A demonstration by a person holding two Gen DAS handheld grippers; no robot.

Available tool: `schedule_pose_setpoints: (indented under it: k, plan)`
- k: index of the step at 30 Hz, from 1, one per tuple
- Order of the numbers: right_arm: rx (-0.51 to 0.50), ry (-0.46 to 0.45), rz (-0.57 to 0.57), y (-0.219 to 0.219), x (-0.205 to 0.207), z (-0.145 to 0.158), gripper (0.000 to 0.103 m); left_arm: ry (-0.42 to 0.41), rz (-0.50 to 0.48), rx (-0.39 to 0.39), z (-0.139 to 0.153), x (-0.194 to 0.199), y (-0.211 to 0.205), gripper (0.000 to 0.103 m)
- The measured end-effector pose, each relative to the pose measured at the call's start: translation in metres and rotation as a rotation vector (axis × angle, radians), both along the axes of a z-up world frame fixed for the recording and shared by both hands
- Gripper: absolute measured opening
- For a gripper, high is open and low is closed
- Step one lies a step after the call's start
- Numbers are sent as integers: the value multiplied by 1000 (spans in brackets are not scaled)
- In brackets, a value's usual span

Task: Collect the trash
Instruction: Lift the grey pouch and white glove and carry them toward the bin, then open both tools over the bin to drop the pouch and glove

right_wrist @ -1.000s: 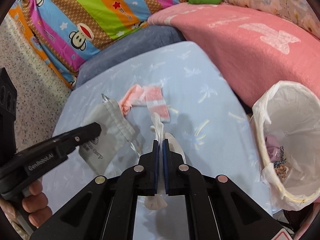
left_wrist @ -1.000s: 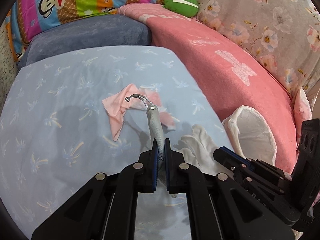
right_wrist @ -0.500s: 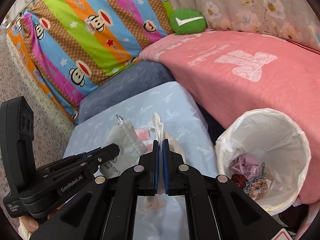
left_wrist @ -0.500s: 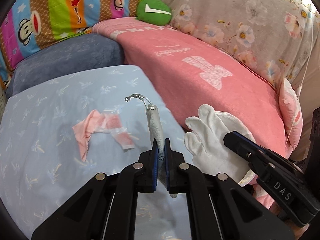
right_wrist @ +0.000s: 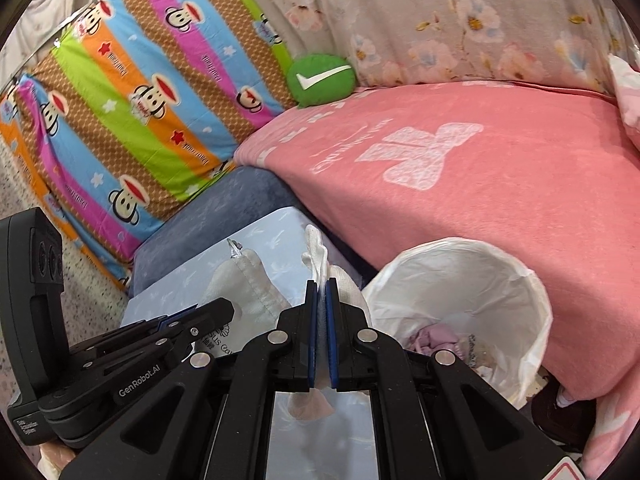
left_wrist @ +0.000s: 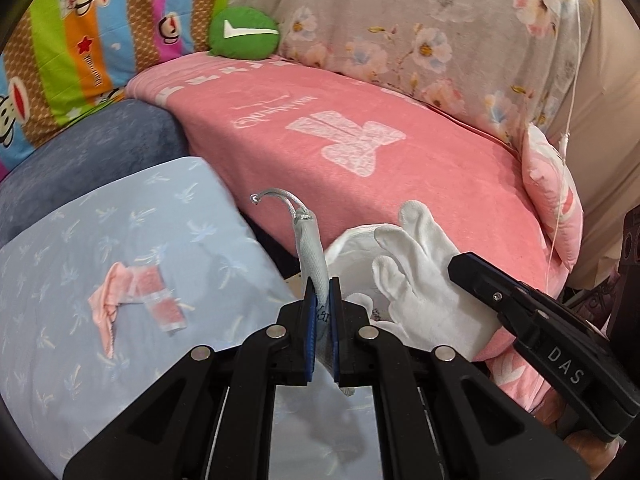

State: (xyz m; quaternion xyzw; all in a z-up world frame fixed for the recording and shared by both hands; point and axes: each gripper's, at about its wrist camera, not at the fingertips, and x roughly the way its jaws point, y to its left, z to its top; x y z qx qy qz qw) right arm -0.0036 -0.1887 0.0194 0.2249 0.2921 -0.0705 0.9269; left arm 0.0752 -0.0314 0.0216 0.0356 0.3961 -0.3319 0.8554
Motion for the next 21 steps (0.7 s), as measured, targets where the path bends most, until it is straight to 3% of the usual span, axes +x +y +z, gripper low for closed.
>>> schedule_pose_setpoints:
  k: [12, 18, 20, 21]
  plan:
    - [20, 0, -100, -47, -29, -7, 5, 23, -122, 5, -5, -14, -53, 8]
    - [27, 7, -128, -61, -34, -12, 5, 41, -134, -3, -8, -13, -68, 9]
    - [29, 8, -132, -64, -34, -13, 5, 48, -133, 0, -10, -12, -70, 14]
    - [29, 9, -133, -65, -34, -13, 5, 48, -131, 1, -10, -13, -70, 22]
